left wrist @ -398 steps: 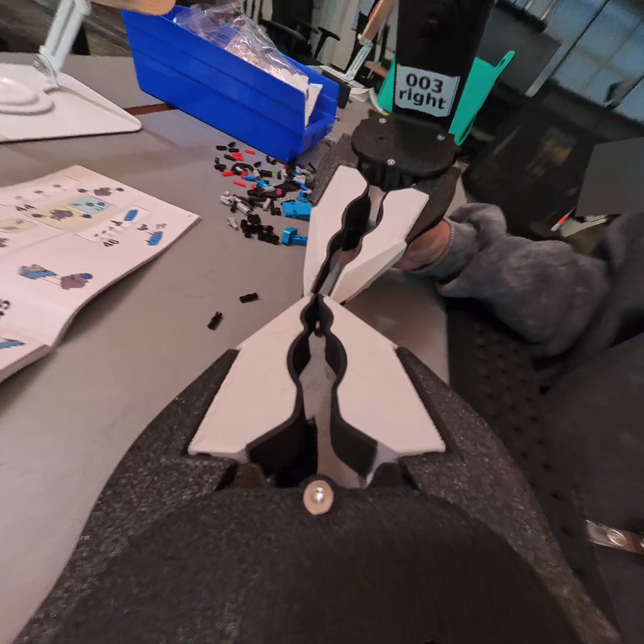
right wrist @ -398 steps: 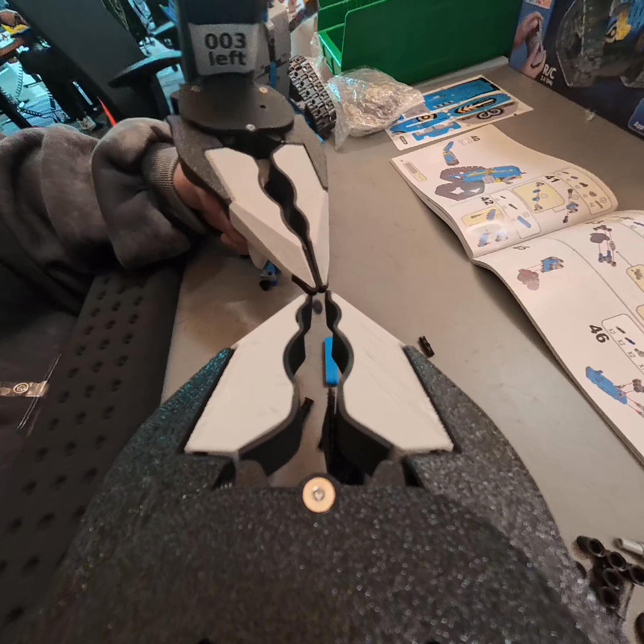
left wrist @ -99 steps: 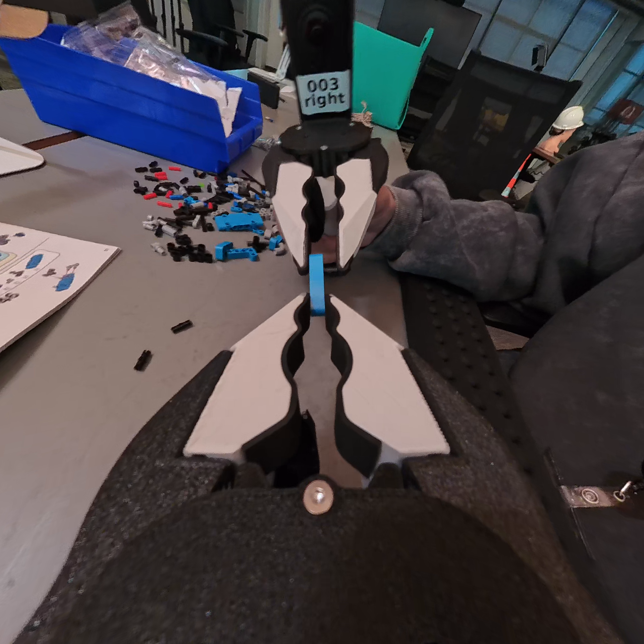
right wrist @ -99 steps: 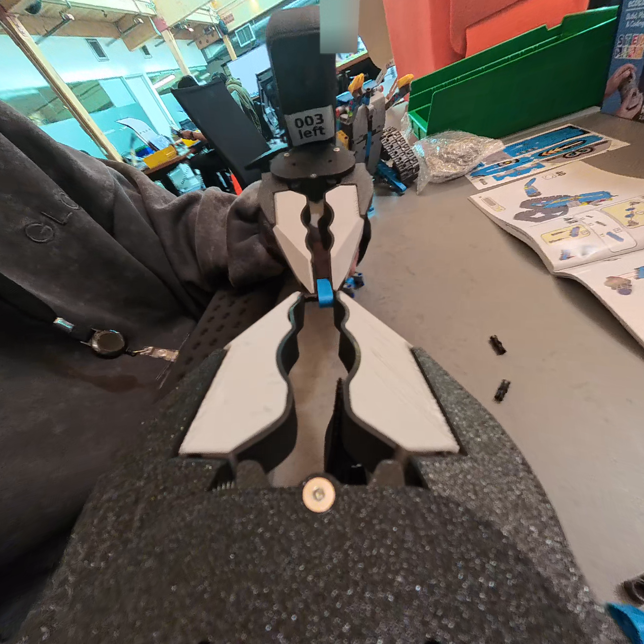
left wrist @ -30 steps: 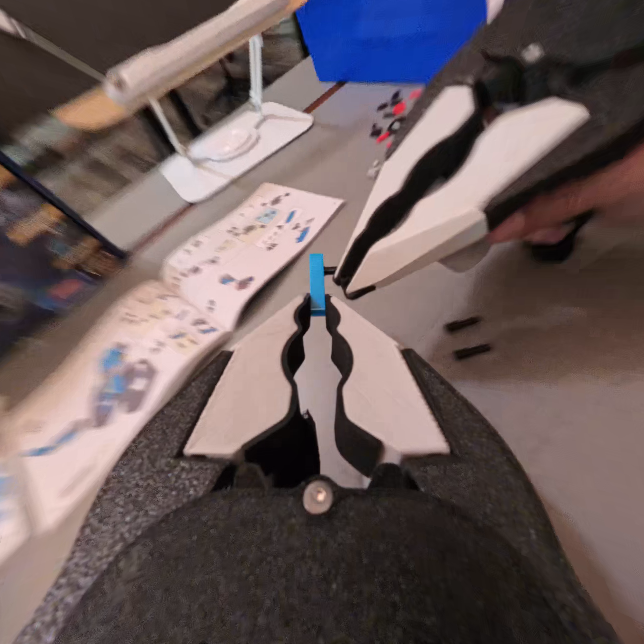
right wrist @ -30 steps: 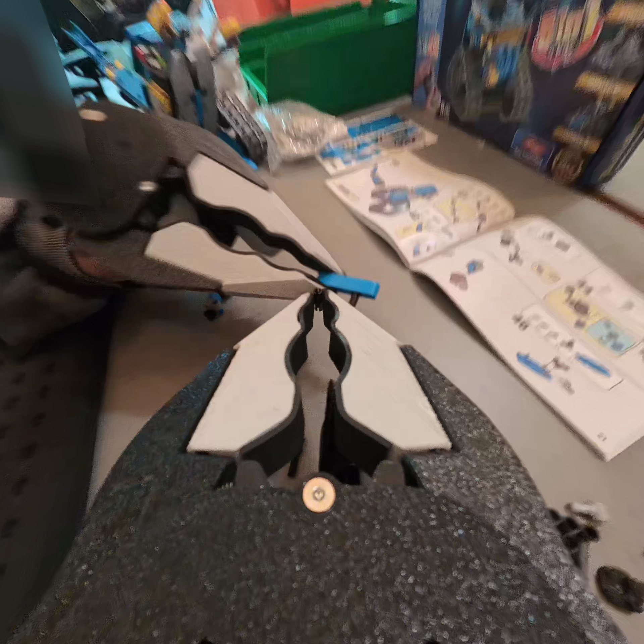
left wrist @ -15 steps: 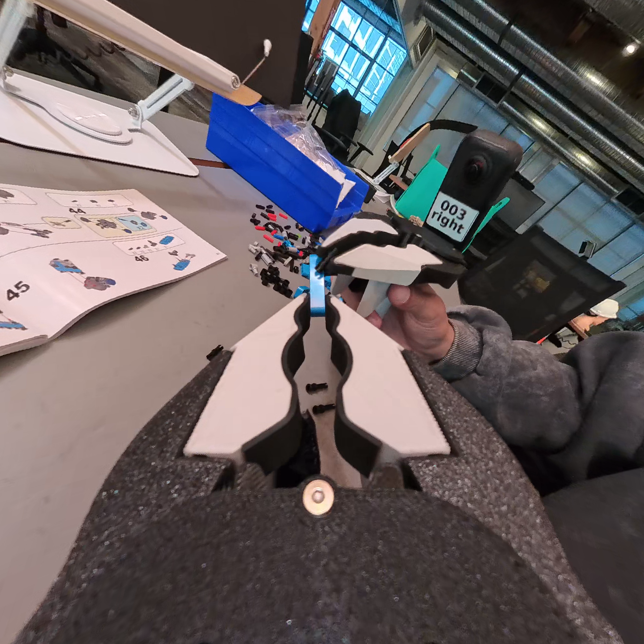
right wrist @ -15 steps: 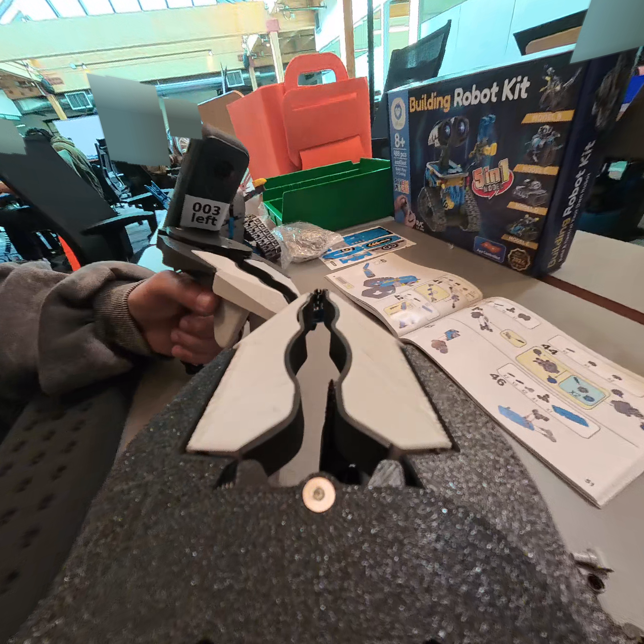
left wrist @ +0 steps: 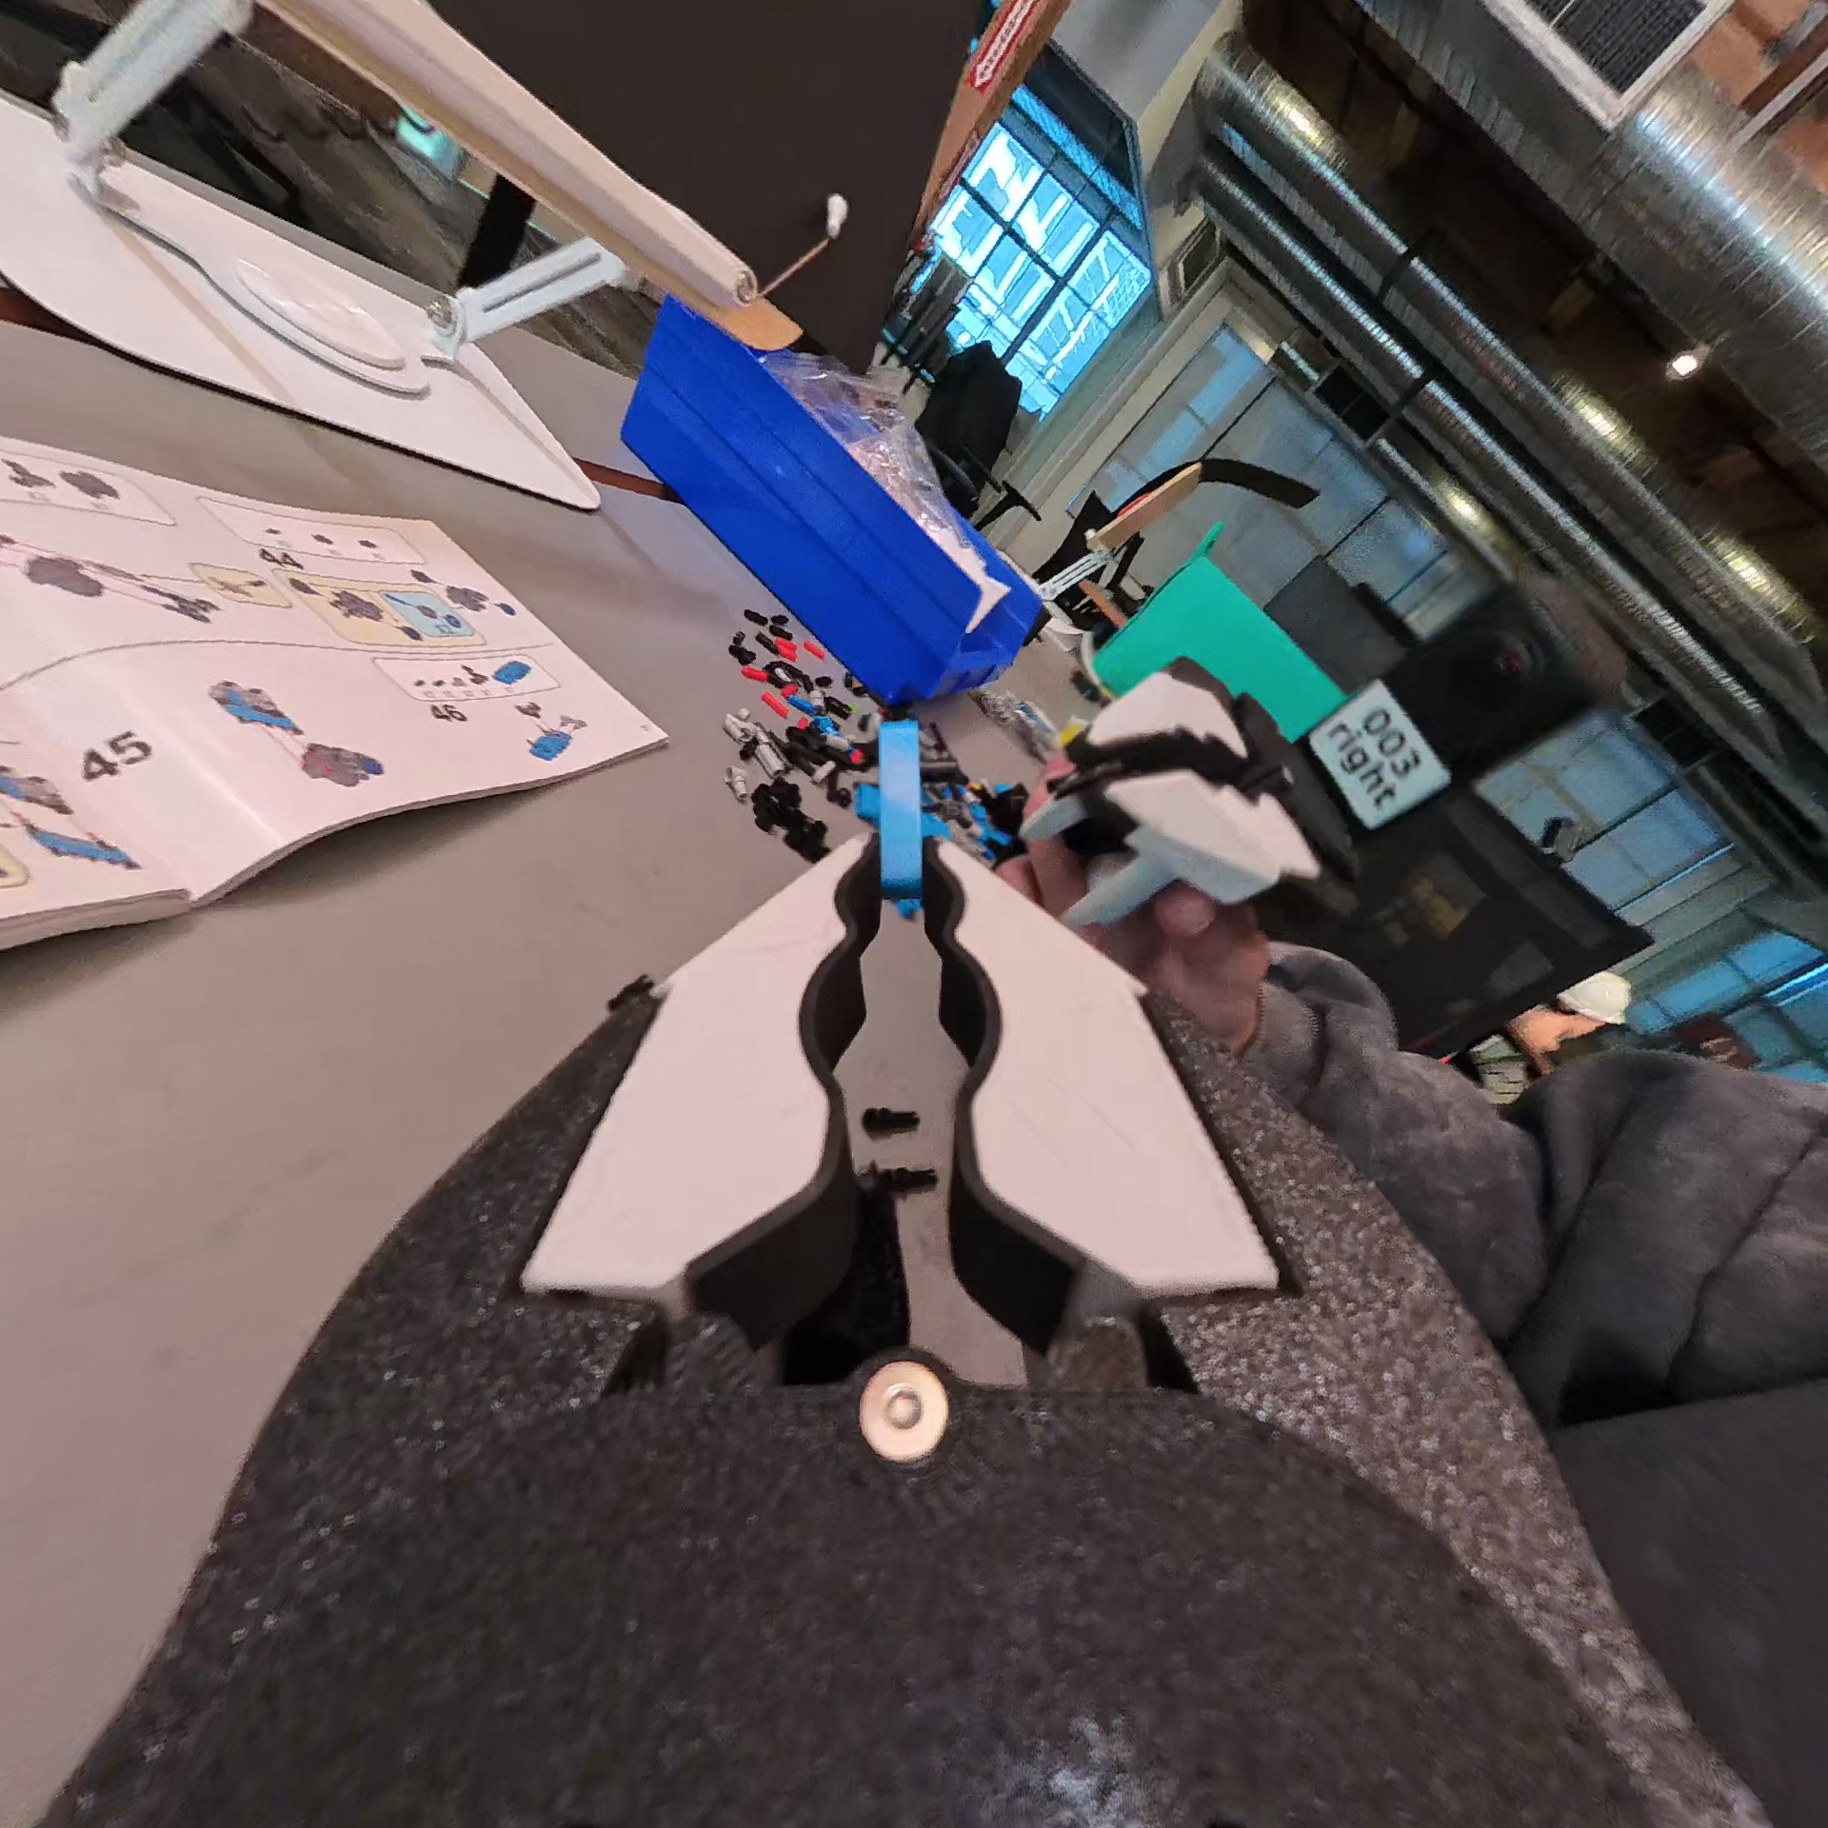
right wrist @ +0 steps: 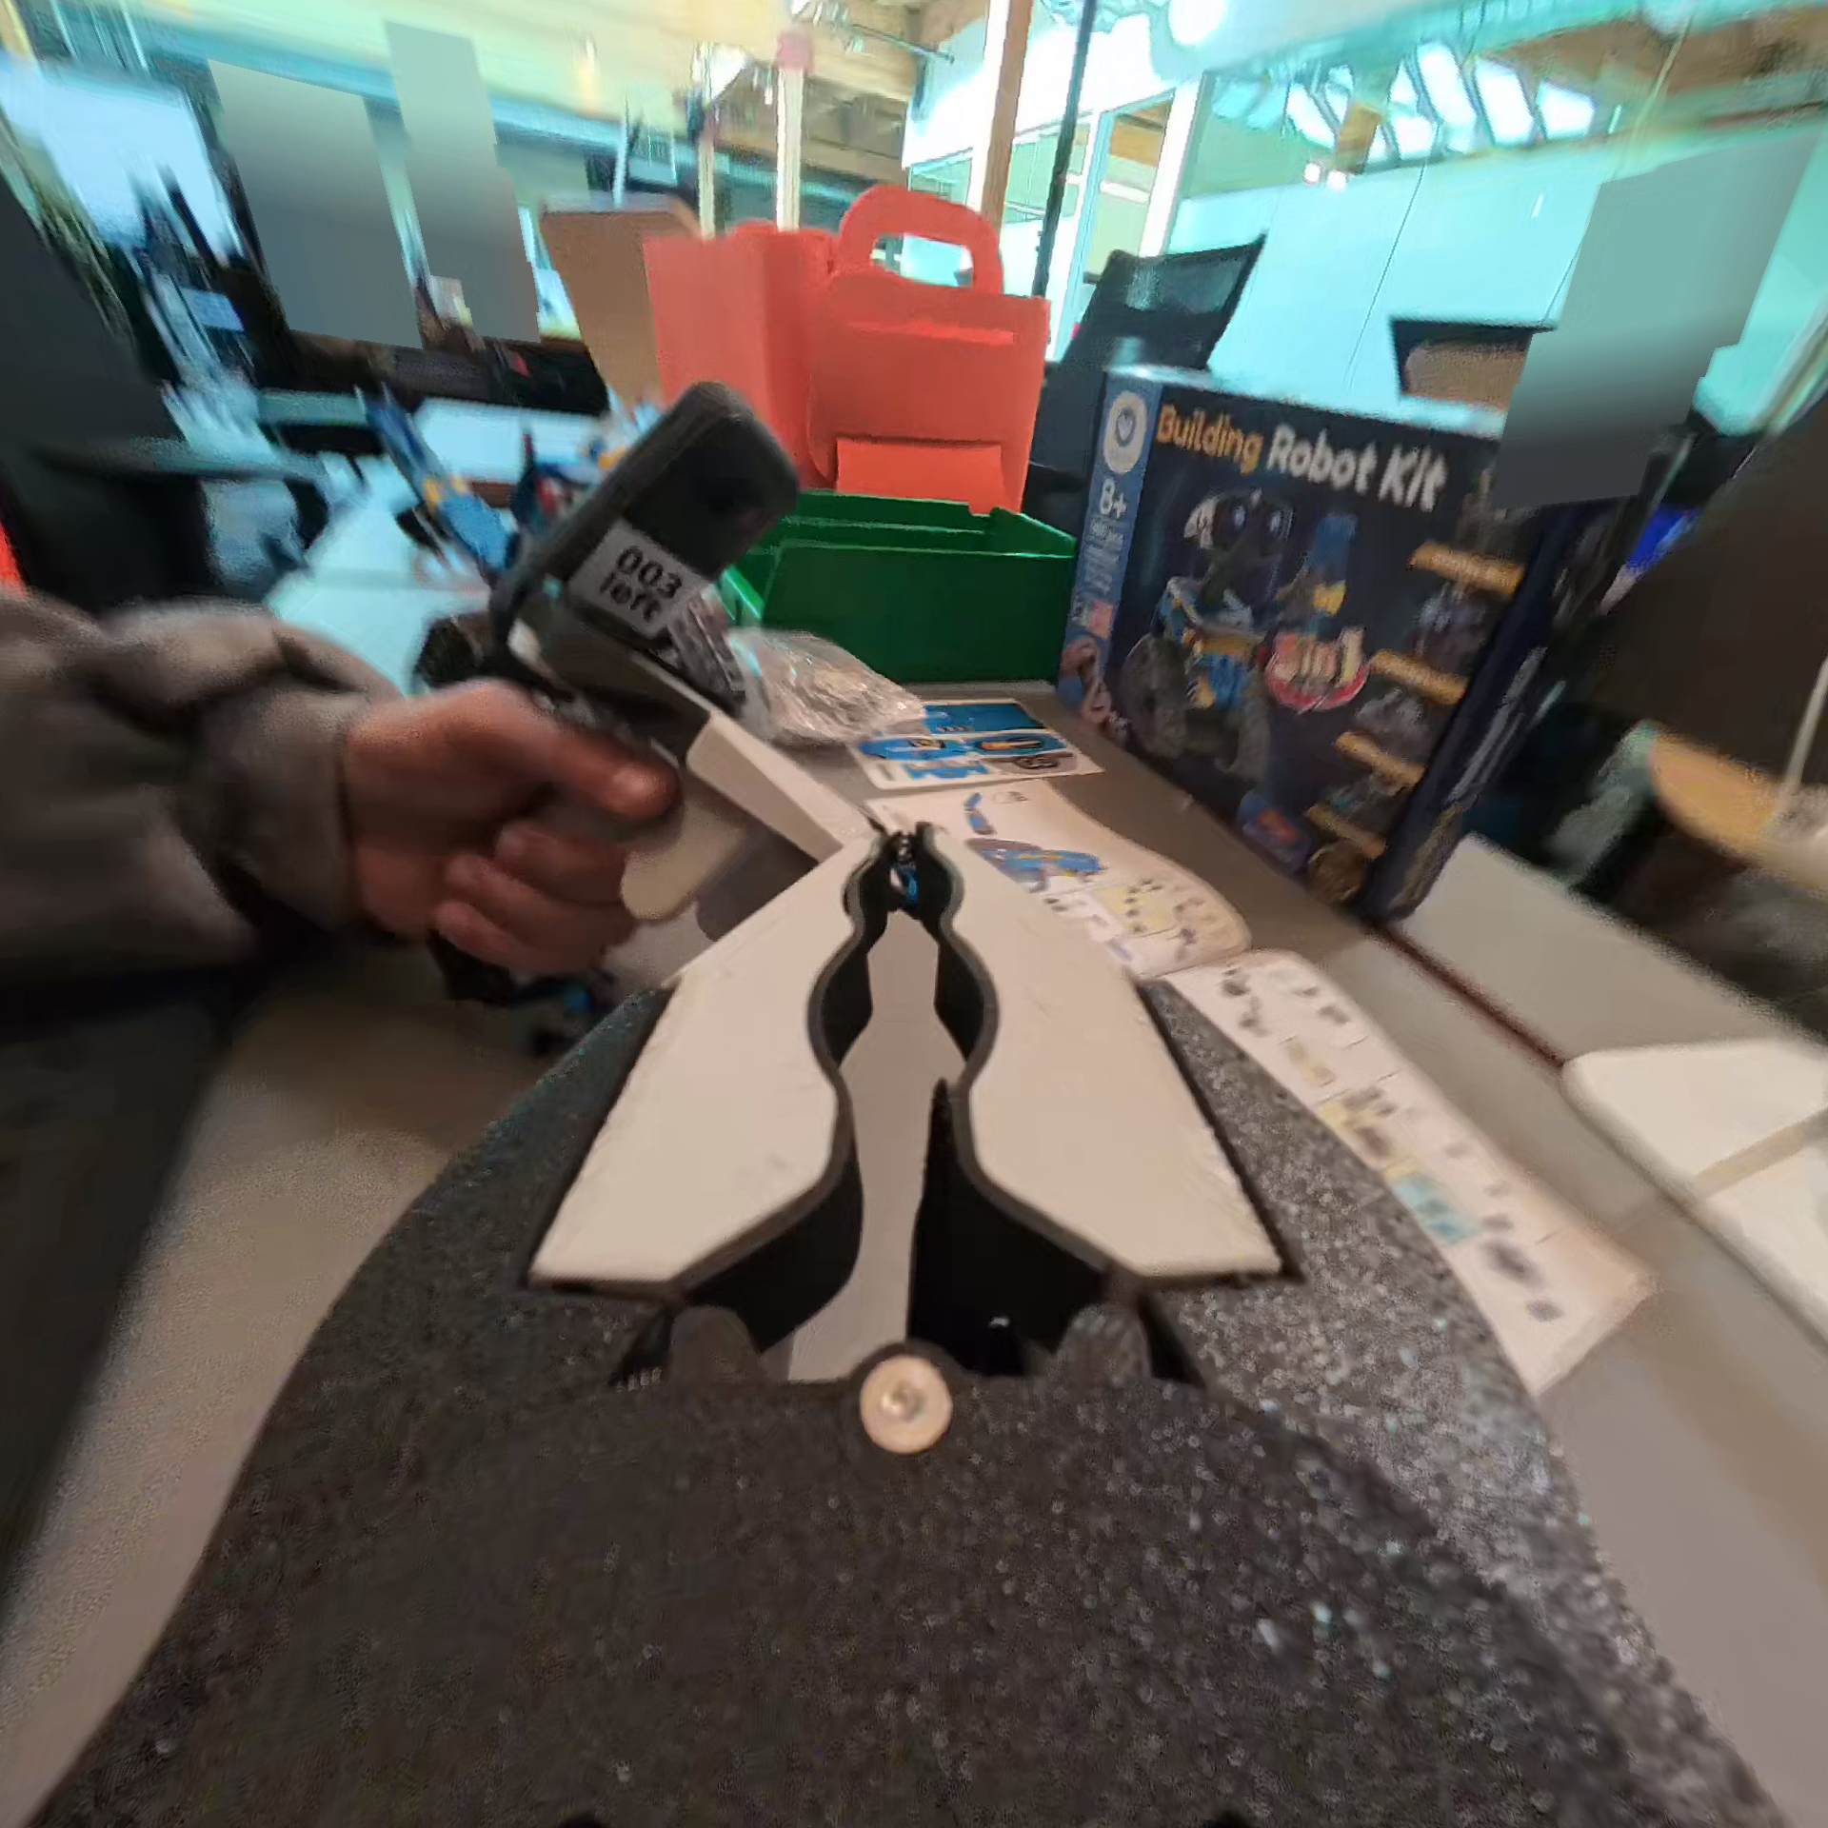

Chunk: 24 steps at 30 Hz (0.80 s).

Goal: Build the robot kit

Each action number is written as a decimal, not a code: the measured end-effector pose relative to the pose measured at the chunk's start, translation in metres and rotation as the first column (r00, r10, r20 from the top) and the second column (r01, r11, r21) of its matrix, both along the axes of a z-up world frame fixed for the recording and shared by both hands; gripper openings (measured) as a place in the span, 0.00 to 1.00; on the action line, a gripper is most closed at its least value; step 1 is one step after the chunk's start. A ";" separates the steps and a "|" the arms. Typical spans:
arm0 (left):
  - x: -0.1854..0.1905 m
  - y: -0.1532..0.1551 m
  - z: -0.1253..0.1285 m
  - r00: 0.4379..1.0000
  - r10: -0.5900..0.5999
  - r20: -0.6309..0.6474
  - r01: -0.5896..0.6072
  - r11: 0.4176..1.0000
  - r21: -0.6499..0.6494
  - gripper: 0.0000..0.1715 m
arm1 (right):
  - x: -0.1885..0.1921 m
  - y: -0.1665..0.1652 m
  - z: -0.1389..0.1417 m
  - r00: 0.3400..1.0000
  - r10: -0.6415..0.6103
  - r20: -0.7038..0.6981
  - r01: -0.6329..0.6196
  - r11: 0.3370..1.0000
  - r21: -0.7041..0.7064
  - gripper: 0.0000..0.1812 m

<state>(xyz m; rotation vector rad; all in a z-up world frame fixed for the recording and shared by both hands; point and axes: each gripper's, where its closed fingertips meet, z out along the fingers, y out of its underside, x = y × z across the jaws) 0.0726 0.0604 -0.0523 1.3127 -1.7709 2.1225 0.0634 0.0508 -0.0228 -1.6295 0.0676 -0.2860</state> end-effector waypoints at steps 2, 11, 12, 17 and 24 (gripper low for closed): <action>-0.004 -0.005 -0.001 0.999 -0.044 -0.016 0.044 0.999 -0.009 0.04 | -0.001 0.004 -0.008 0.976 -0.044 0.214 0.066 0.993 -0.101 0.02; -0.019 -0.017 -0.019 0.986 -0.160 -0.036 0.163 0.979 0.123 0.04 | -0.011 -0.006 -0.036 0.907 0.109 0.406 0.032 0.945 -0.327 0.02; -0.019 -0.018 -0.021 0.985 -0.165 -0.042 0.169 0.977 0.133 0.04 | -0.010 -0.007 -0.039 0.903 0.113 0.415 0.041 0.938 -0.345 0.02; -0.021 -0.021 -0.030 0.982 -0.178 -0.061 0.186 0.966 0.178 0.04 | -0.015 -0.005 -0.043 0.892 0.145 0.429 0.028 0.928 -0.372 0.02; -0.024 -0.022 -0.037 0.977 -0.199 -0.079 0.212 0.954 0.214 0.04 | -0.014 -0.003 -0.055 0.886 0.161 0.434 0.044 0.904 -0.425 0.02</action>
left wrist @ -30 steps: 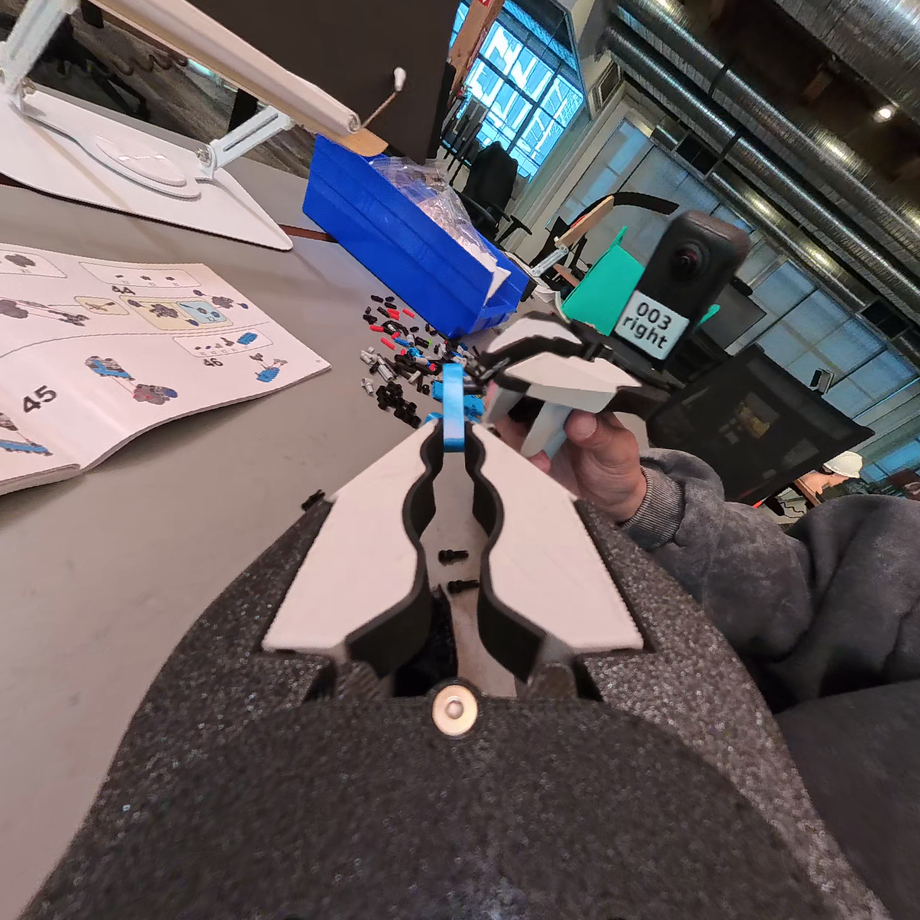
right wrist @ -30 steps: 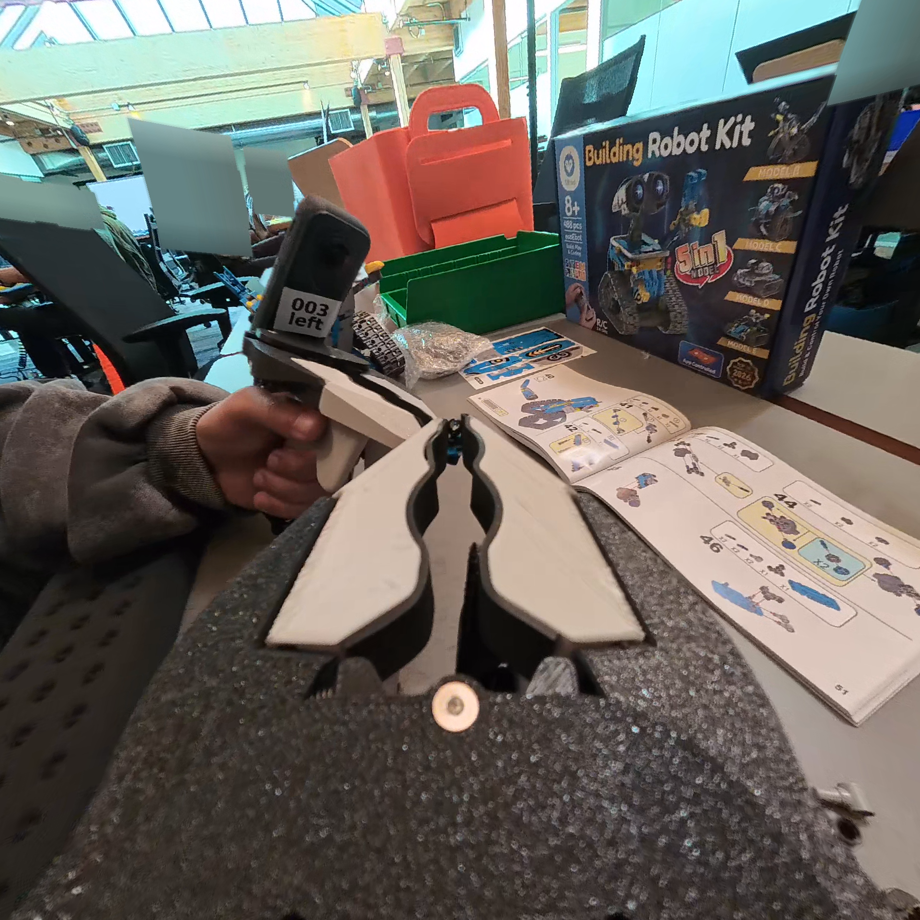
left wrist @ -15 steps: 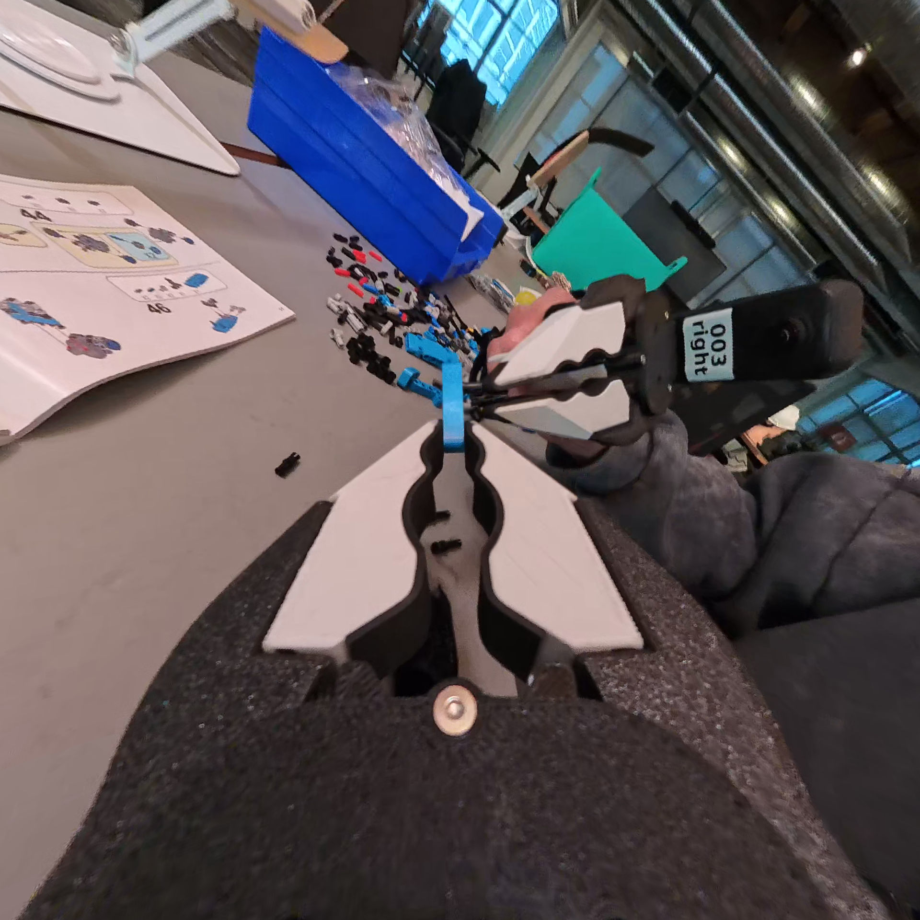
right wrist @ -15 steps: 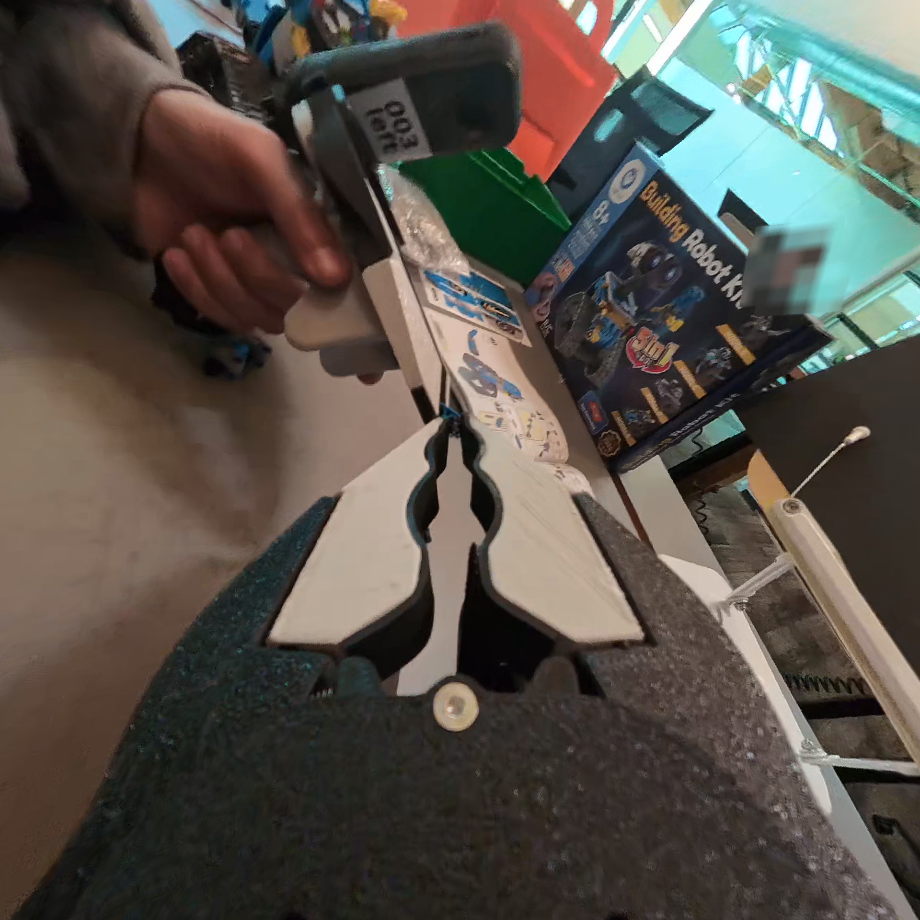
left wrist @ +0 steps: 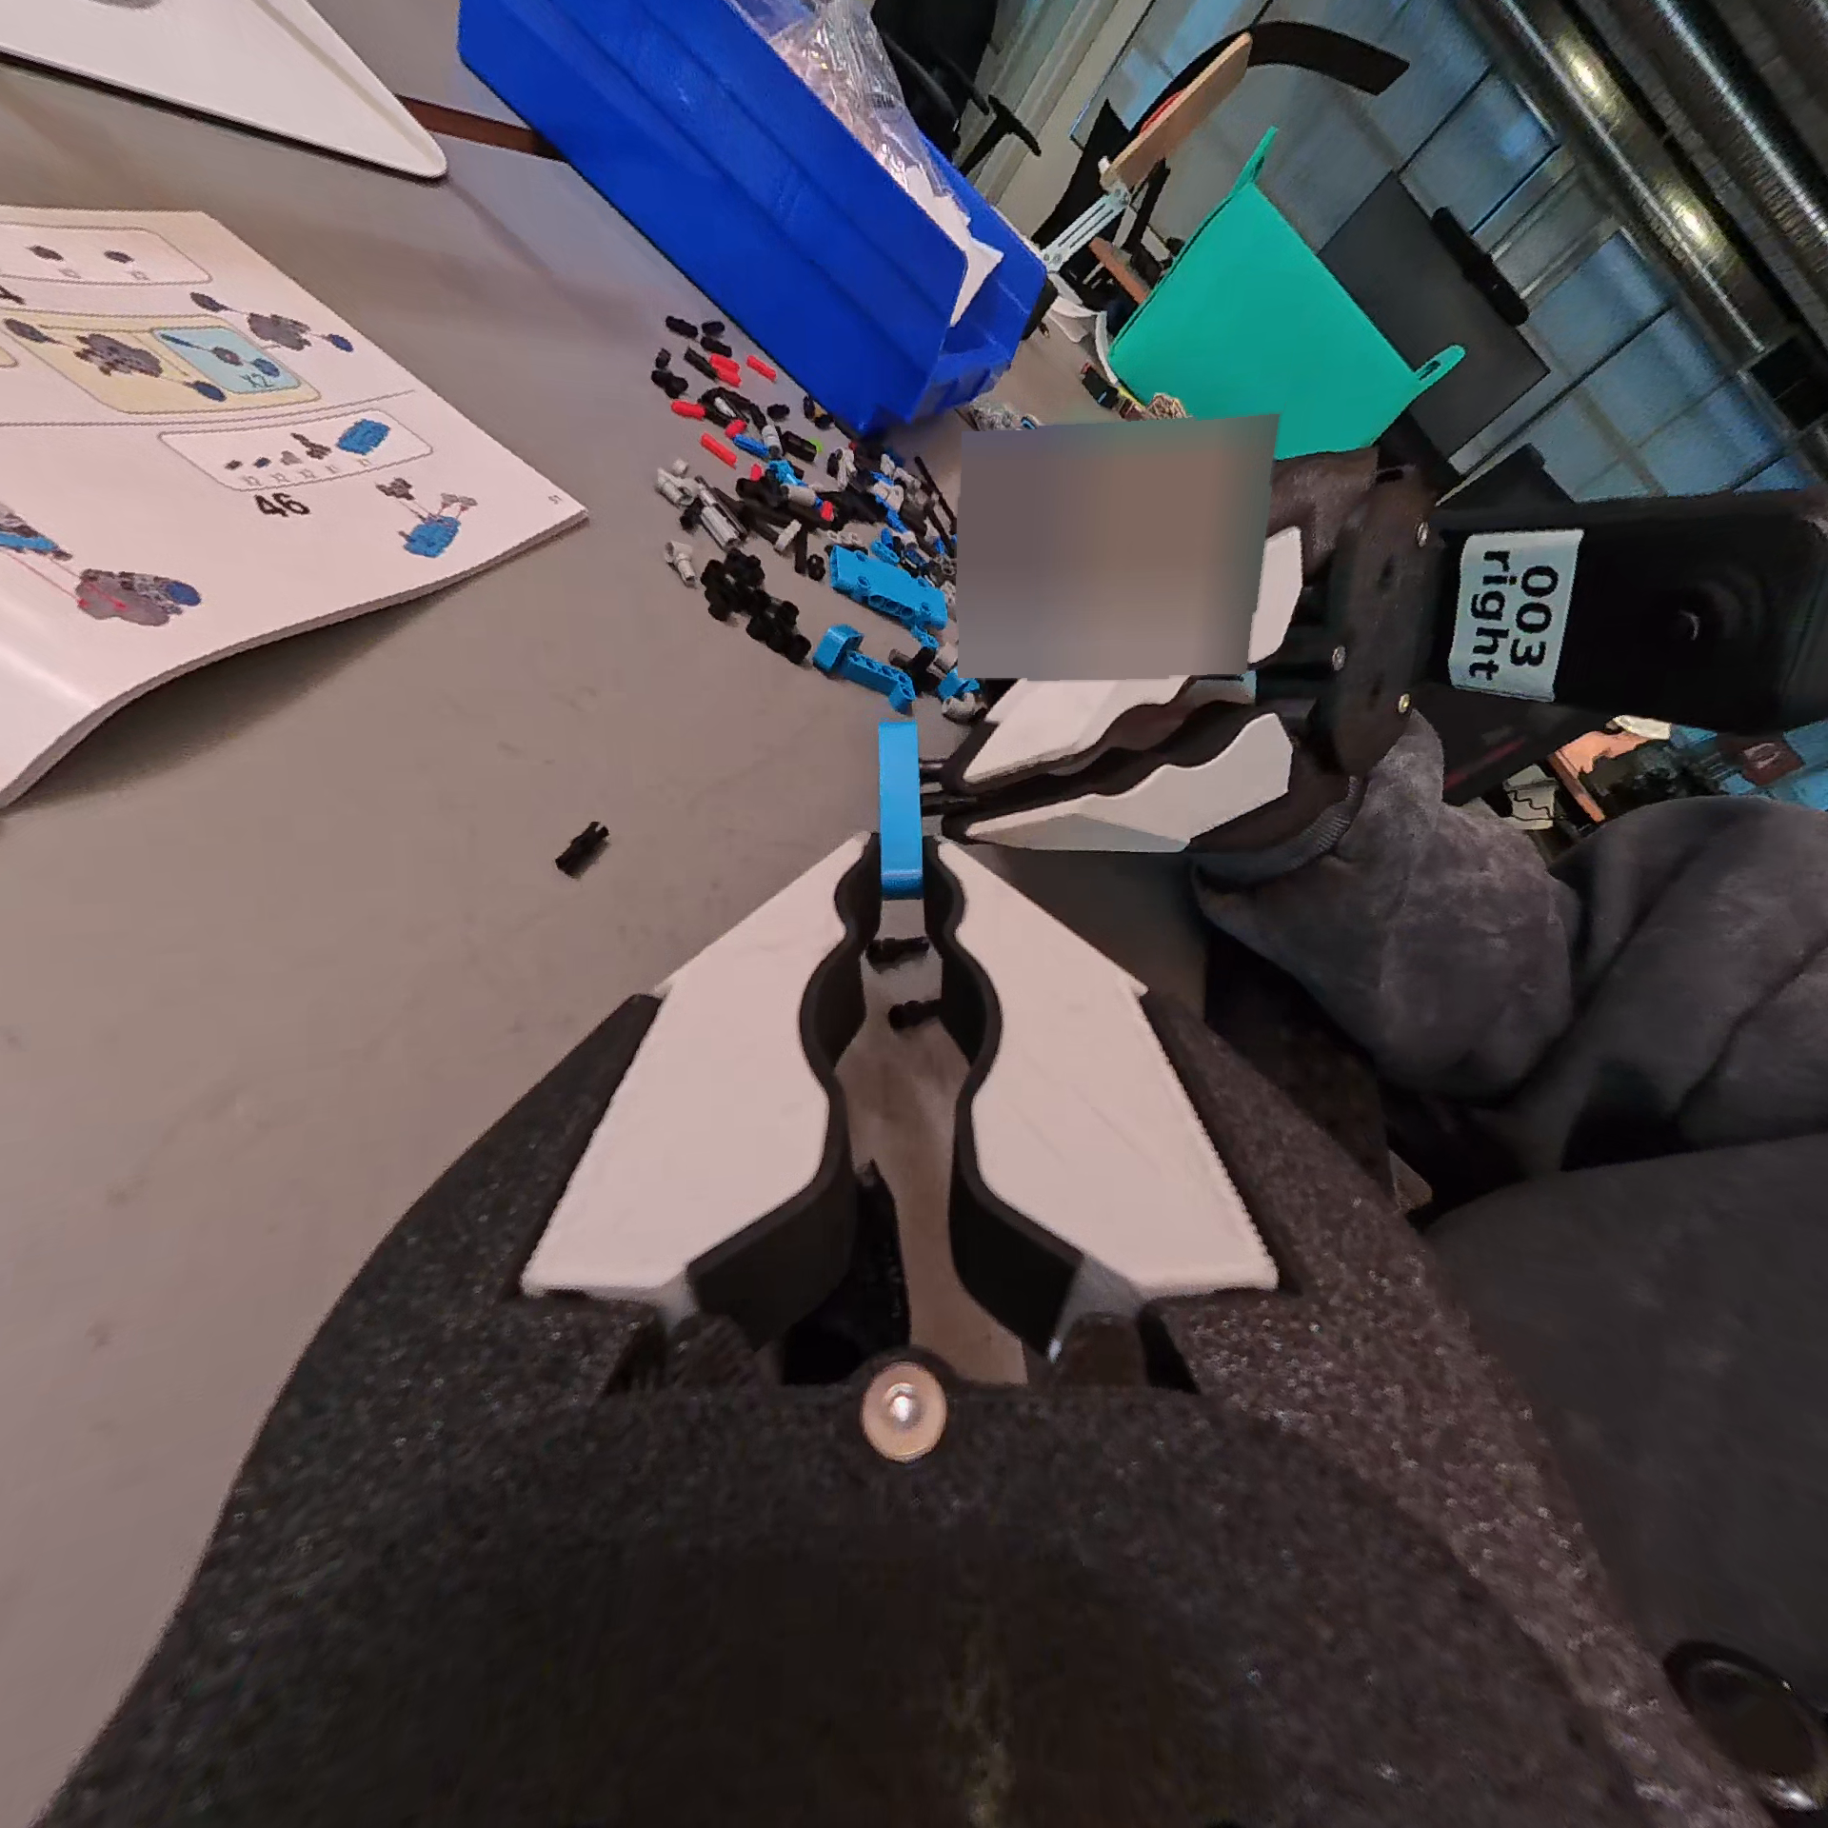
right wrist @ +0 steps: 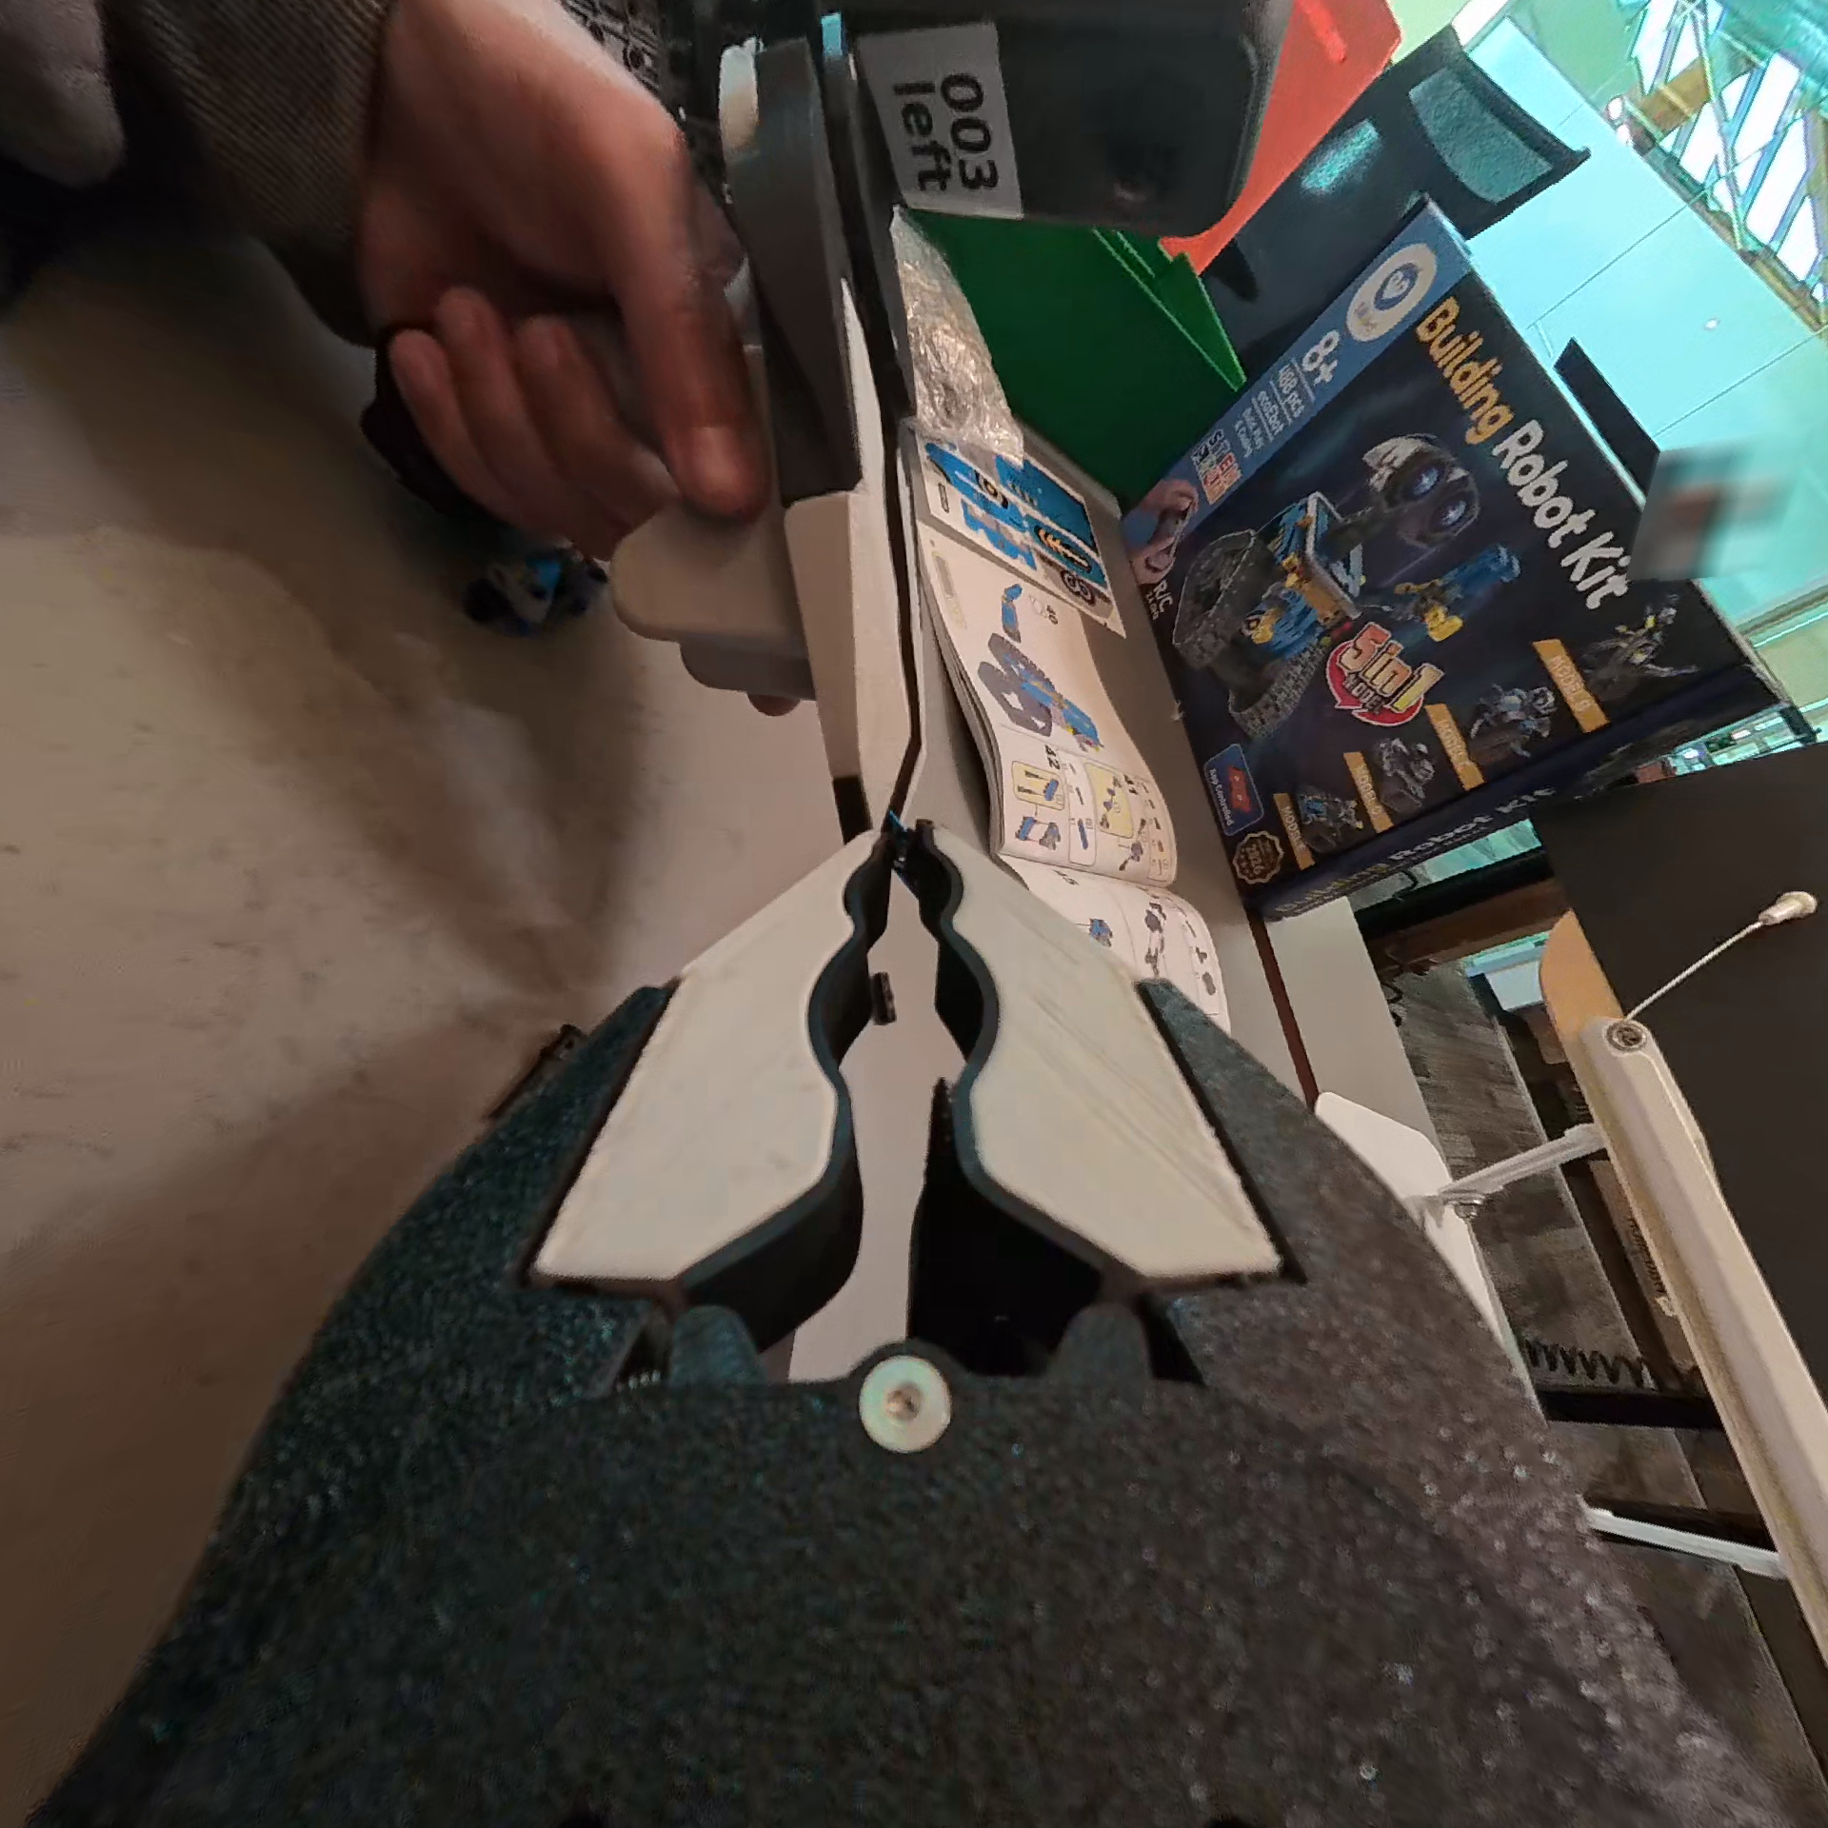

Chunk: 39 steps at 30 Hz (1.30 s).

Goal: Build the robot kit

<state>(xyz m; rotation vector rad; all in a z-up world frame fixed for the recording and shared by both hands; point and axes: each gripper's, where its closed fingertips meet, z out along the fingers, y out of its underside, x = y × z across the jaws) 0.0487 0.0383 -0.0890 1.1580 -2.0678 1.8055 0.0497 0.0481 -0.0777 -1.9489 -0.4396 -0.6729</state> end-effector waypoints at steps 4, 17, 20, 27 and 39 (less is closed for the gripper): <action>-0.004 0.000 -0.004 0.999 -0.038 -0.021 0.038 0.999 0.005 0.04 | -0.004 0.001 -0.004 1.000 0.017 0.008 -0.017 1.000 -0.021 0.02; -0.012 -0.001 -0.010 0.993 -0.097 -0.072 0.096 0.995 -0.014 0.04 | -0.012 0.001 -0.012 0.999 0.041 -0.023 -0.042 0.998 -0.053 0.02; -0.012 -0.001 -0.010 0.993 -0.098 -0.067 0.098 0.995 -0.015 0.04 | -0.012 0.001 -0.011 0.999 0.042 -0.030 -0.044 0.998 -0.051 0.02; -0.018 -0.003 -0.013 0.990 -0.122 -0.068 0.123 0.992 0.003 0.03 | -0.017 -0.001 -0.017 0.998 0.063 0.011 -0.062 0.994 -0.087 0.02; -0.026 -0.006 -0.002 0.977 -0.190 -0.093 0.181 0.979 -0.097 0.04 | -0.025 -0.008 -0.006 0.983 0.117 -0.143 -0.118 0.993 0.003 0.02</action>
